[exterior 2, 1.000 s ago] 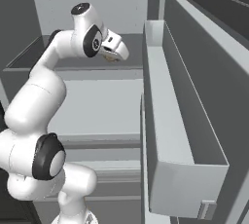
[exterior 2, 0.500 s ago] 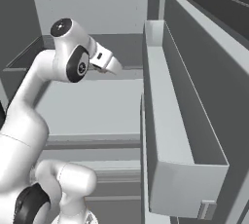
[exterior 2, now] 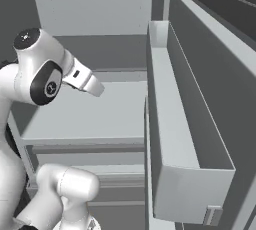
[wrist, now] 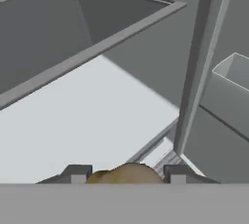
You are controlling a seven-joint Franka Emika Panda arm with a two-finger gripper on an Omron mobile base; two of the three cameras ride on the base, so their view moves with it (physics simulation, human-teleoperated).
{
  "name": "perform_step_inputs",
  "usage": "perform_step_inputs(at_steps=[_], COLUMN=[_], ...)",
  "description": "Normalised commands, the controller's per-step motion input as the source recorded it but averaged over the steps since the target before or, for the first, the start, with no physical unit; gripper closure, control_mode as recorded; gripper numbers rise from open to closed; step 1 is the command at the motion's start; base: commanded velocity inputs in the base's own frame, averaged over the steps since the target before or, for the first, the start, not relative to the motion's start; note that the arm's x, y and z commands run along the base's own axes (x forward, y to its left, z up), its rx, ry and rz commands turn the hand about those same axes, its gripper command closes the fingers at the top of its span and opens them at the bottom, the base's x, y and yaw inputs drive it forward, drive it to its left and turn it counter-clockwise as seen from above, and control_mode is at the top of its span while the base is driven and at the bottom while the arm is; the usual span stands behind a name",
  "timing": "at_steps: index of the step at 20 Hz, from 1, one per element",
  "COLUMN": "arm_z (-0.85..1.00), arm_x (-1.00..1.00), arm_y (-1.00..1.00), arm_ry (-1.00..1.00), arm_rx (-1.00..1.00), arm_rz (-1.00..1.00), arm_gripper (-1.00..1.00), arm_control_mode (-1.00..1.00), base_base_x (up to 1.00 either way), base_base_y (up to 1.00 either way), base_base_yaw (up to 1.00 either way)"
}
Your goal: Grab the lime and garlic from the fridge, place them in the blender, close the lid, and turn on the blender to create a marinade.
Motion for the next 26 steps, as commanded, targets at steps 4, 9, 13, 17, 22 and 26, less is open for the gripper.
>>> perform_step_inputs(at_steps=[4, 9, 13, 17, 22, 26], arm_z=[-0.24, -0.43, -0.18, 0.0, 0.0, 0.0], arm_x=[-0.4, -0.03, -0.27, 0.0, 0.0, 0.0], arm_y=[0.38, 0.42, 0.17, 0.0, 0.0, 0.0], arm_ry=[0.19, 0.2, 0.03, 0.0, 0.0, 0.0], arm_rx=[0.0, 0.0, 0.01, 0.0, 0.0, 0.0], arm_rz=[0.01, 0.05, 0.02, 0.0, 0.0, 0.0], arm_gripper=[1.0, 1.0, 1.0, 1.0, 1.0, 1.0], arm_control_mode=[-1.0, -1.0, 1.0, 1.0, 1.0, 1.0], base_base_x=[0.0, 0.0, -0.45, -1.0, -1.0, -1.0], base_base_y=[0.0, 0.0, 0.23, 0.62, 0.54, 0.18], base_base_yaw=[0.0, 0.0, 0.0, -0.01, -0.13, -0.48])
